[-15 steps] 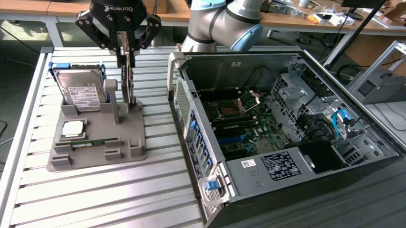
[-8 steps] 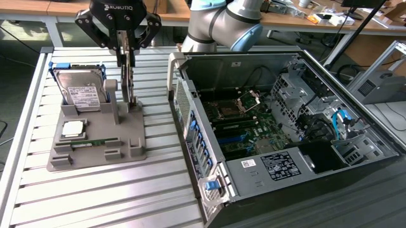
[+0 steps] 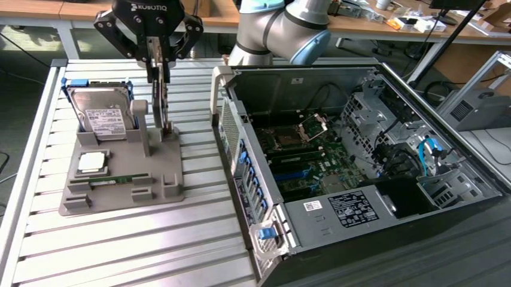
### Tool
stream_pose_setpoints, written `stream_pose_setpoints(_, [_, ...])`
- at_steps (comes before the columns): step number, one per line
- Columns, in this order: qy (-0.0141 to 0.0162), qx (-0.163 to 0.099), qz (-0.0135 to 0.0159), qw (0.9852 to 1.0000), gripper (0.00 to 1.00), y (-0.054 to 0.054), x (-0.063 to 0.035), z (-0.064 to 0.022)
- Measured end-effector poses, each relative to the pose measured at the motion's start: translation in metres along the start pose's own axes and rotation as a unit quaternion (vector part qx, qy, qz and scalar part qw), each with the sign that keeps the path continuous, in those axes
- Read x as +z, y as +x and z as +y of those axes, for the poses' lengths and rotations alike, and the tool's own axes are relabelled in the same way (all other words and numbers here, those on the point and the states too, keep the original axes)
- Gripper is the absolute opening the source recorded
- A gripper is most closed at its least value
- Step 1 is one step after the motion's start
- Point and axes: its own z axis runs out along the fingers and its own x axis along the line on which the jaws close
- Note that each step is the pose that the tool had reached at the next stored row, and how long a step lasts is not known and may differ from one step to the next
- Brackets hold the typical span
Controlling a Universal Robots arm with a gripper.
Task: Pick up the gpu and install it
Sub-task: 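Pick up the gpu and move the gpu toward the slot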
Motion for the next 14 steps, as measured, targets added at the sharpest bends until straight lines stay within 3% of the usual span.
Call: stream_pose_setpoints(14, [0.0000, 0.000, 0.0000, 1.0000, 0.27, -0.0001, -0.0031, 0.0000])
